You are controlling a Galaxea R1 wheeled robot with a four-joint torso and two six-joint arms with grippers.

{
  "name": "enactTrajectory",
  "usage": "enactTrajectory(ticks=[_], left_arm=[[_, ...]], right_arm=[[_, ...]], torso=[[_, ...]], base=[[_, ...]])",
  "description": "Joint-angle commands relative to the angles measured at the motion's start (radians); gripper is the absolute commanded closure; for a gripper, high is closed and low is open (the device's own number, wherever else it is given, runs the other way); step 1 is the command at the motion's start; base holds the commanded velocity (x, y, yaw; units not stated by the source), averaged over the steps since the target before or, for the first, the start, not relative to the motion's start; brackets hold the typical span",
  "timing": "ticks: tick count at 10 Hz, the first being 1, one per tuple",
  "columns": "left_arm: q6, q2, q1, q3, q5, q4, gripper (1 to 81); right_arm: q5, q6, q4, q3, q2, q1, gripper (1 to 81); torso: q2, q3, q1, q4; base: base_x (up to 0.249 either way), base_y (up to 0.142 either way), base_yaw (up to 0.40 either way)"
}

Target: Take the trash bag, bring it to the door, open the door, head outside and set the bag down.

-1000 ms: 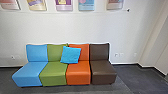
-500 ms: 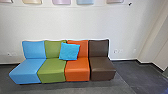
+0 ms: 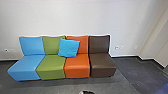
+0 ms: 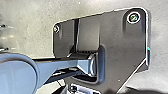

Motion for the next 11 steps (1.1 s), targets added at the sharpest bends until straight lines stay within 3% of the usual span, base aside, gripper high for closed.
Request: enactTrajectory(ticks=[1, 4, 9, 10, 11], left_arm=[[-0.005, -0.039, -0.078, 0.028, 0.072, -0.064, 1.0], [-0.005, -0.041, -0.149, 0.019, 0.14, -0.116, 1.0], [-0.008, 0.017, -0.198, -0.038, 0.143, -0.155, 1.0], [-0.023, 0.024, -0.206, -0.044, 0.146, -0.187, 1.0], [-0.038, 0.022, -0.207, -0.039, 0.147, -0.26, 1.0]], right_arm=[[-0.106, 0.002, 0.051, 0.086, -0.096, 0.08, 1.0], [-0.146, 0.002, 0.08, 0.12, -0.134, 0.106, 1.0], [-0.138, 0.002, 0.08, 0.203, -0.185, 0.11, 1.0], [-0.143, 0.002, 0.085, 0.205, -0.185, 0.113, 1.0], [-0.144, 0.002, 0.103, 0.2, -0.18, 0.115, 1.0]], torso=[[-0.097, 0.0, 0.062, 0.0], [-0.2, -0.001, 0.128, 0.0], [-0.375, -0.001, 0.238, 0.0], [-0.407, -0.001, 0.259, 0.0], [-0.442, -0.001, 0.281, 0.0]], base=[[0.0, 0.0, 0.0], [0.0, 0.0, 0.0], [0.0, 0.0, 0.0], [0.0, 0.0, 0.0], [0.0, 0.0, 0.0]])
